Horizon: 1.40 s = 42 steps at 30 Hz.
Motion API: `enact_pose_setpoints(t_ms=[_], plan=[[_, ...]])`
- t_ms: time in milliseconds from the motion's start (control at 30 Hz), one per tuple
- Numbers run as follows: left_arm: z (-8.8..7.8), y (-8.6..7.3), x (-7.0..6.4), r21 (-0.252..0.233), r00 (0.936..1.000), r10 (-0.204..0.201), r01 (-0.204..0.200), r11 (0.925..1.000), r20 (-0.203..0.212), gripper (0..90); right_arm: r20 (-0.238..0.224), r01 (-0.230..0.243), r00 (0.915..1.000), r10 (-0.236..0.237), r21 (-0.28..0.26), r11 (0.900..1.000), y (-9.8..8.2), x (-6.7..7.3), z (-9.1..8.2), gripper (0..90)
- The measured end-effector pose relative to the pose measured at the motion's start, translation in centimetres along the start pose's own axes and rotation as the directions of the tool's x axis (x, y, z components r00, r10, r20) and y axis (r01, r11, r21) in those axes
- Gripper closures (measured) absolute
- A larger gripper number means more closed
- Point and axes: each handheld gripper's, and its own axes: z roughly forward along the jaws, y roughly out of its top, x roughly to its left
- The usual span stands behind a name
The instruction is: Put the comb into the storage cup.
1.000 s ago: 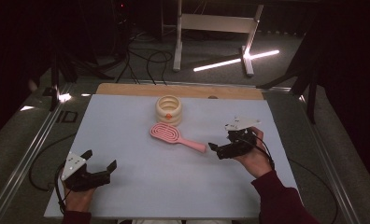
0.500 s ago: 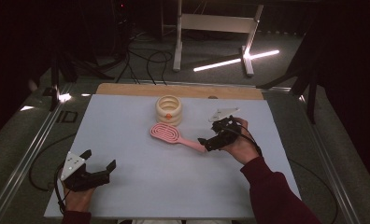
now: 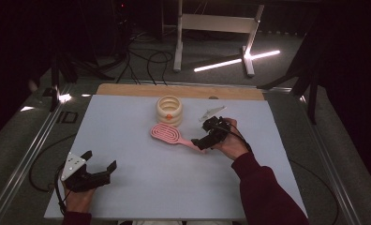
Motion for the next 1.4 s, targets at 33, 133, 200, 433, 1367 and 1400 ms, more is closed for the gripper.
enact_pose_setpoints(t_ms=[33, 133, 200, 433, 1367, 1400], plan=[[0.0, 0.0, 0.0, 0.000, 1.0000, 0.000, 0.000, 1.0000, 0.000, 0.0, 0.000, 0.000, 1.0000, 0.000, 0.000, 1.000, 0.0, 0.0, 0.0, 10.5], [0.0, 0.0, 0.0, 0.006, 1.0000, 0.003, -0.003, 1.0000, 0.002, 0.0, -0.009, 0.018, 0.9998, -0.018, 0.021, 1.000, 0.0, -0.1, 0.8, 11.6], [0.1, 0.0, 0.0, 0.007, 1.0000, 0.005, -0.005, 1.0000, 0.002, 0.0, -0.018, 0.017, 0.9997, -0.017, 0.036, 0.999, -0.1, -0.2, 1.2, 11.7], [0.1, -0.1, 0.0, 0.006, 1.0000, 0.001, -0.001, 1.0000, -0.008, 0.0, -0.022, 0.020, 0.9996, -0.019, 0.063, 0.998, -0.2, -0.3, 2.2, 11.9], [0.5, -0.2, -0.2, 0.023, 0.9999, 0.014, -0.014, 0.9996, -0.003, 0.0, -0.076, 0.006, 0.9971, 0.007, 0.165, 0.986, -0.5, -0.5, 6.3, 12.2], [0.5, -0.2, -0.2, 0.023, 0.9999, 0.014, -0.014, 0.9996, -0.003, 0.0, -0.081, 0.006, 0.9967, 0.008, 0.165, 0.986, -0.5, -0.5, 6.5, 12.5]])
